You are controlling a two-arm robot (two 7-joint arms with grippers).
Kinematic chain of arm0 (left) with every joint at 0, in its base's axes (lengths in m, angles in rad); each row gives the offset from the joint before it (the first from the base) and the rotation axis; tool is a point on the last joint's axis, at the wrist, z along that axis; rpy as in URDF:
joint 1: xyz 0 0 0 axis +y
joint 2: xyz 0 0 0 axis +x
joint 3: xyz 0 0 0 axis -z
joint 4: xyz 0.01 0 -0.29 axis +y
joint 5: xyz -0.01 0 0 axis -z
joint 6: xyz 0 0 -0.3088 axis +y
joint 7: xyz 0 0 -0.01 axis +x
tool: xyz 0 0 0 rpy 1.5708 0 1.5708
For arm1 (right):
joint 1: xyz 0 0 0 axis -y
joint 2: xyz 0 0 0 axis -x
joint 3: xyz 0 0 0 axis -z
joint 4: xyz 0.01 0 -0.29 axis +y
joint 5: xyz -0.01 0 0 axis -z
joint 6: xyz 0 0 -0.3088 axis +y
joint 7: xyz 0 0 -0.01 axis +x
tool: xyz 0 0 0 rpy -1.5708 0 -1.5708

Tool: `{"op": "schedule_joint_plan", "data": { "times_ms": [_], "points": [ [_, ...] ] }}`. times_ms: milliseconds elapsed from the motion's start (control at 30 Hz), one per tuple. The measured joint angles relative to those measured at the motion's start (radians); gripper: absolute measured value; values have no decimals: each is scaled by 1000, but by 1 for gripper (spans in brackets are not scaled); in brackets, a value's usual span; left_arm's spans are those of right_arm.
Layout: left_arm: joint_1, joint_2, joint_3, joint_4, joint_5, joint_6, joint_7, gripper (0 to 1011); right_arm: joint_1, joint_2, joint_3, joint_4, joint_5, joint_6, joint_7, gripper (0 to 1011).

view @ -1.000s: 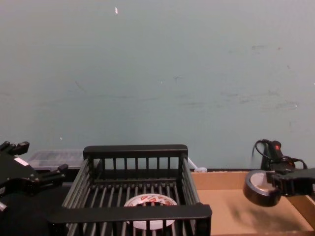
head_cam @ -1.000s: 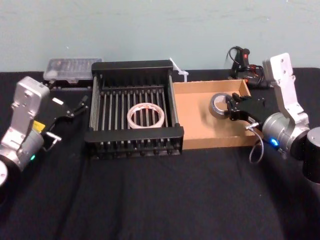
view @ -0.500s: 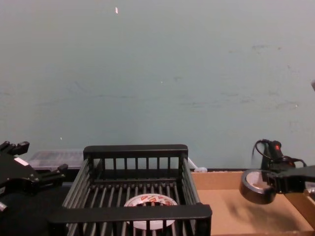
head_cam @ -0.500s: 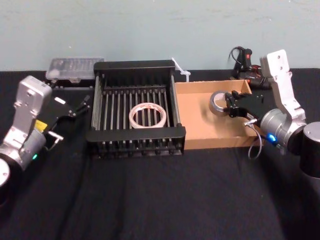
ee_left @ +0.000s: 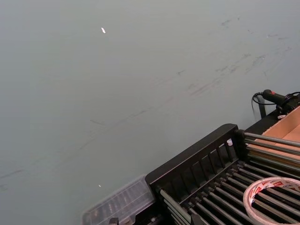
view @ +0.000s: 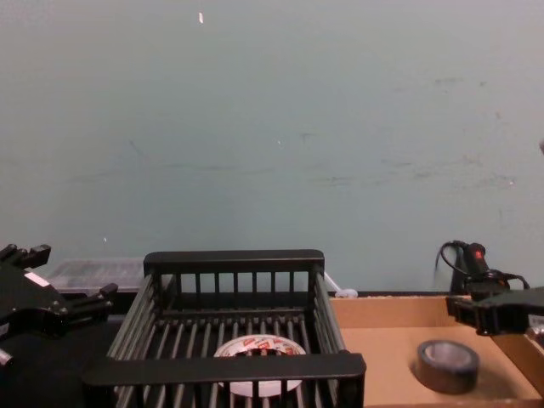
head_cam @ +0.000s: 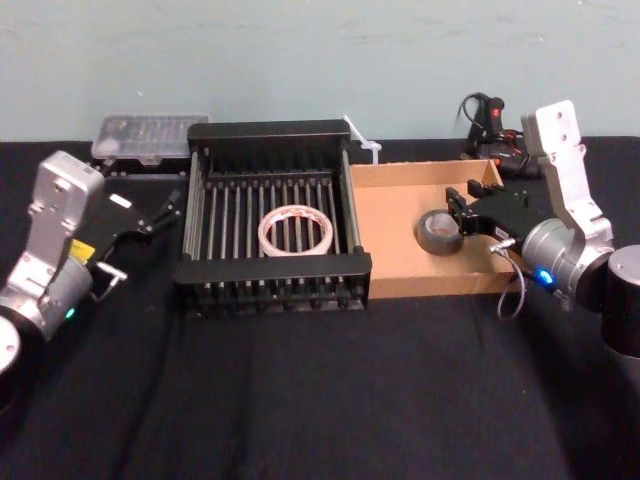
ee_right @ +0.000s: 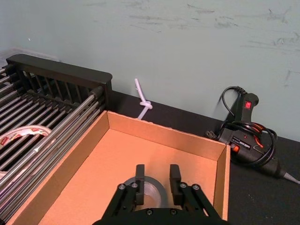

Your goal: Pick up the white tape and place it into the black box , Pick up the silver tape and place it into the brown box.

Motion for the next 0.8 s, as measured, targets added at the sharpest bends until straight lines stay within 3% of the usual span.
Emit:
{"op": "schedule_joint_plan", "data": {
  "times_ms": [300,400,533,800],
  "points": [
    [0,0,0,0,0,0,0,1001,-1,1,1,-2,1,1,0,605],
    [0,0,0,0,0,0,0,1001,-1,1,1,-2,1,2,0,661],
    [0,0,0,0,0,0,0,1002,-2,1,1,-2,2,2,0,821],
    [0,0,0,0,0,0,0,1001,-14,3,3,-24,2,8,0,1002]
  ]
}}
